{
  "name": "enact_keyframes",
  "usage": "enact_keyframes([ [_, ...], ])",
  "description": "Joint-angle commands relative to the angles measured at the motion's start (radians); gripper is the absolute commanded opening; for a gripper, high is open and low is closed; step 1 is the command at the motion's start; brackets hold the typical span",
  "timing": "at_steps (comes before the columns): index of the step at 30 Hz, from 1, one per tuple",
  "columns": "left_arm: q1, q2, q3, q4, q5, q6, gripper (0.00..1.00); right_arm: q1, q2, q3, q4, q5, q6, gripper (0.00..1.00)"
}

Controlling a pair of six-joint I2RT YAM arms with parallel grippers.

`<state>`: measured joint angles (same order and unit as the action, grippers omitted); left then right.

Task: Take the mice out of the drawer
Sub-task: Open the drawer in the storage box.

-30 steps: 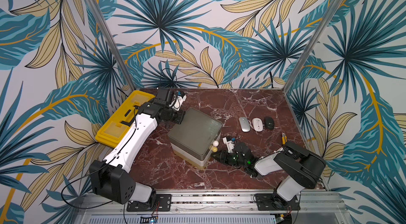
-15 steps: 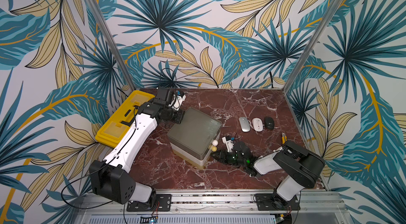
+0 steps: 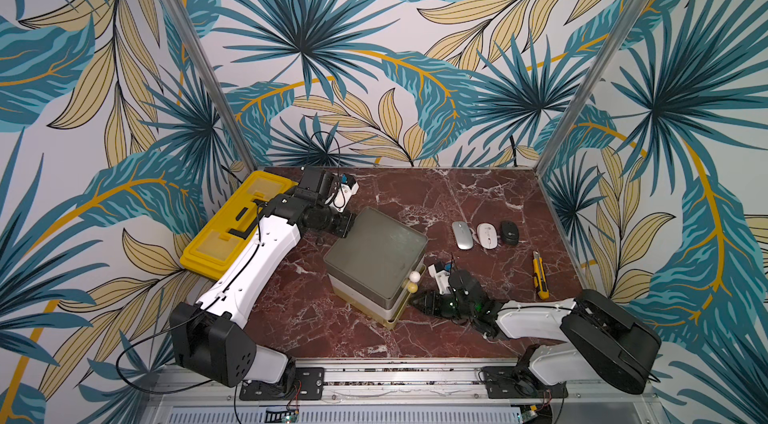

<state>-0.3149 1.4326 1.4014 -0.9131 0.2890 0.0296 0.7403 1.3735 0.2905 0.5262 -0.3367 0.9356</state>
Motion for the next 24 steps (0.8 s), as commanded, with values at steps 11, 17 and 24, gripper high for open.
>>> enact_keyframes([
  [11,-0.003,0.001,-0.001,-0.049,-0.002,-0.019,0.00,0.001,-0.223,-0.051,-0.284,0.065,-0.061,0.25],
  [17,-0.003,0.002,-0.001,-0.055,-0.027,-0.017,0.00,0.001,-0.405,-0.050,-0.516,0.105,-0.090,0.25],
  [24,0.005,0.005,0.001,-0.048,-0.039,-0.023,0.00,-0.001,-0.573,-0.088,-0.680,0.090,-0.100,0.26],
])
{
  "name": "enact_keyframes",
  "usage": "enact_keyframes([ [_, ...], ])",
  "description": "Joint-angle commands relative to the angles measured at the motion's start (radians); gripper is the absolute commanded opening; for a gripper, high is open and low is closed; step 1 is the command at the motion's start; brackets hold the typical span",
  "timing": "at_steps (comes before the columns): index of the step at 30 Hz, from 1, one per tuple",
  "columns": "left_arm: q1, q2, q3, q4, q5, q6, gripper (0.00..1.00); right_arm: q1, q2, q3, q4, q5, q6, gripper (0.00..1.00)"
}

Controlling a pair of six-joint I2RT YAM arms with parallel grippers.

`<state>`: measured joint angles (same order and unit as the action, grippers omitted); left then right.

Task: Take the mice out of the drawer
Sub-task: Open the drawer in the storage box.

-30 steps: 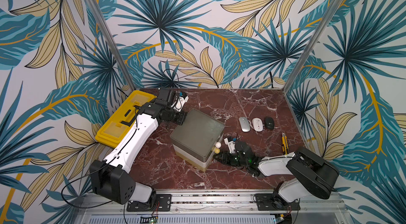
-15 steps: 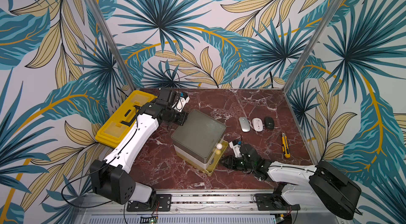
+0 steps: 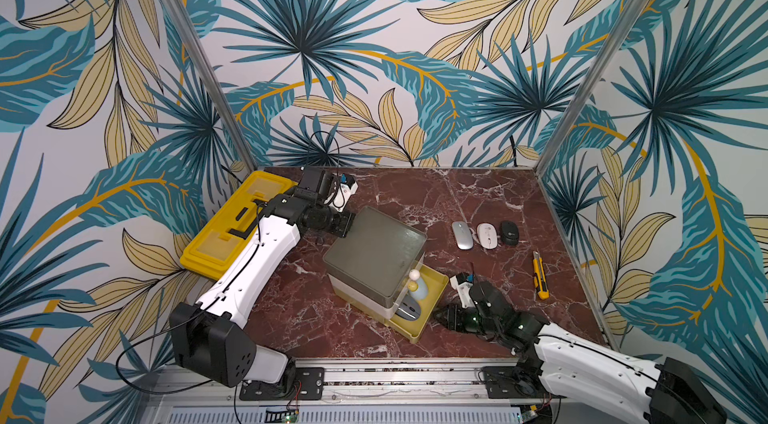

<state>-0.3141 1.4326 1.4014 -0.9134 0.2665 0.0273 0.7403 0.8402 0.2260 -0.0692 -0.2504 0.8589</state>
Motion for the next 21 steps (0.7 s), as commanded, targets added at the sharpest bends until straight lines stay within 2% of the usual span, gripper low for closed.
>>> enact_keyframes([
  [1,0.006,0.004,0.001,-0.046,-0.019,-0.021,0.00,-0.001,-0.050,-0.034,-0.096,0.000,-0.021,0.26],
  [13,0.019,0.018,0.032,-0.048,-0.091,-0.027,0.00,-0.001,-0.182,-0.026,-0.286,0.035,-0.013,0.26],
  [21,0.024,0.033,0.038,-0.048,-0.119,-0.031,0.00,-0.001,-0.225,0.028,-0.504,0.098,0.002,0.25],
])
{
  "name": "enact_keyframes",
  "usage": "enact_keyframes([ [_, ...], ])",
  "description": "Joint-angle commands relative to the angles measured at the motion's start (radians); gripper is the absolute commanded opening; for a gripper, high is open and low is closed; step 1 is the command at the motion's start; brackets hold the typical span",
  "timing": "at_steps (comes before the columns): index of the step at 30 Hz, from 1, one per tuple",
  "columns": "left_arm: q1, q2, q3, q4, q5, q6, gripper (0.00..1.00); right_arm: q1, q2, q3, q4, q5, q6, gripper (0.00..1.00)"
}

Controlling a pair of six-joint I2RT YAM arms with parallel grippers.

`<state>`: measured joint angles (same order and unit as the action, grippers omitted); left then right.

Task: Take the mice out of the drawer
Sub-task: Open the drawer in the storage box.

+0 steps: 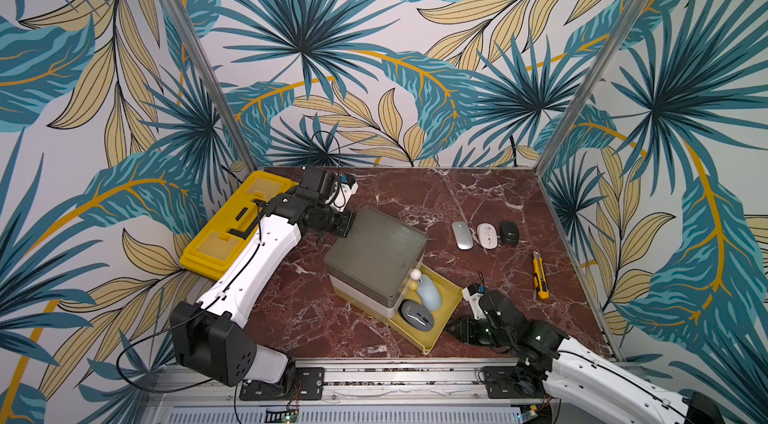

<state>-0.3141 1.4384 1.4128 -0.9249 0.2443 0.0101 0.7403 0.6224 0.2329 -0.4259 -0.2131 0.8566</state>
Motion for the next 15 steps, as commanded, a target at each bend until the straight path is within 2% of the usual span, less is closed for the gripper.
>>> enact_keyframes([
  [1,0.024,0.029,0.025,-0.035,-0.105,-0.015,0.00,-0.001,-0.008,0.023,-0.154,0.068,0.008,0.25],
  [11,0.024,0.049,0.053,-0.073,-0.126,-0.005,0.00,-0.001,0.062,0.045,-0.108,0.062,-0.029,0.28],
  [13,0.024,0.049,0.060,-0.082,-0.125,-0.002,0.00,0.000,0.084,0.067,-0.116,0.066,-0.043,0.33],
  [15,0.023,0.047,0.067,-0.092,-0.124,0.001,0.00,0.000,0.096,0.102,-0.150,0.080,-0.060,0.45],
])
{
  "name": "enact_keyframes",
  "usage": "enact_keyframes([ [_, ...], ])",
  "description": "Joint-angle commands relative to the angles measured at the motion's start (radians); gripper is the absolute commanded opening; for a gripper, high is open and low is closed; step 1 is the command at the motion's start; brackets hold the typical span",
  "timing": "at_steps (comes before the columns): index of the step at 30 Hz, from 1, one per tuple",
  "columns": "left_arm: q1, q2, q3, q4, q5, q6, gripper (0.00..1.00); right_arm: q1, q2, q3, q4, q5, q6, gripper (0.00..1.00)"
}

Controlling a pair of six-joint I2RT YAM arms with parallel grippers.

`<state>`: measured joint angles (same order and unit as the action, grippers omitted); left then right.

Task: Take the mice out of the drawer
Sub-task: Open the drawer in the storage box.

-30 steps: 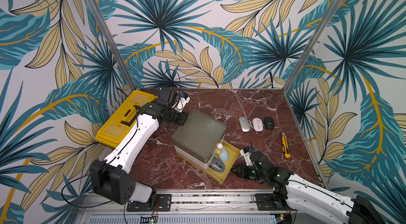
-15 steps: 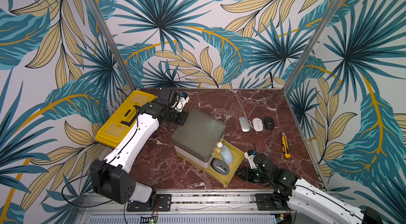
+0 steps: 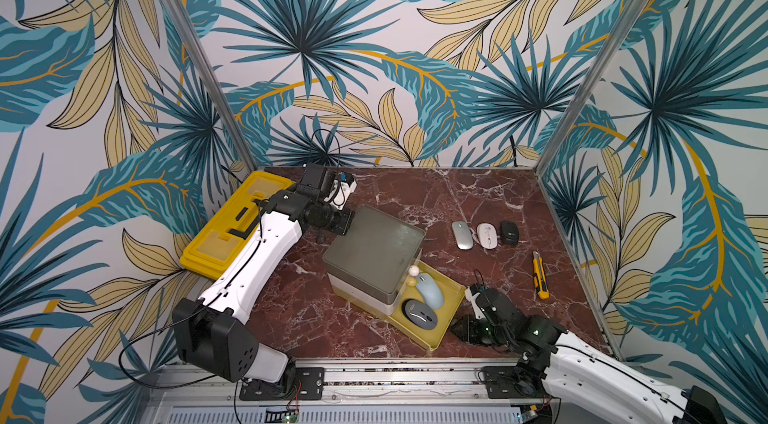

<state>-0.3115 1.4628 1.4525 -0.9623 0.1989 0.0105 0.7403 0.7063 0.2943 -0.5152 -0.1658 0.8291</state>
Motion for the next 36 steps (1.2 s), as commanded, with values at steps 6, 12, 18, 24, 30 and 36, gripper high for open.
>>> enact_keyframes([
  [6,0.021,0.019,0.022,-0.063,-0.070,0.012,0.00,0.024,0.008,0.260,-0.264,0.154,-0.137,0.73],
  [12,0.022,0.019,0.011,-0.052,-0.056,0.015,0.00,0.056,0.140,0.411,-0.285,0.196,-0.284,0.81],
  [18,0.021,0.022,0.003,-0.047,-0.043,0.018,0.00,0.116,0.273,0.410,-0.119,0.203,-0.412,0.79],
  [24,0.021,0.019,-0.009,-0.040,-0.042,0.025,0.00,0.189,0.341,0.370,0.044,0.256,-0.445,0.76],
  [30,0.021,0.022,-0.013,-0.032,-0.032,0.021,0.00,0.214,0.427,0.372,0.093,0.238,-0.398,0.76],
  [36,0.022,0.016,-0.017,-0.032,-0.027,0.021,0.00,0.241,0.495,0.323,0.204,0.212,-0.355,0.76],
])
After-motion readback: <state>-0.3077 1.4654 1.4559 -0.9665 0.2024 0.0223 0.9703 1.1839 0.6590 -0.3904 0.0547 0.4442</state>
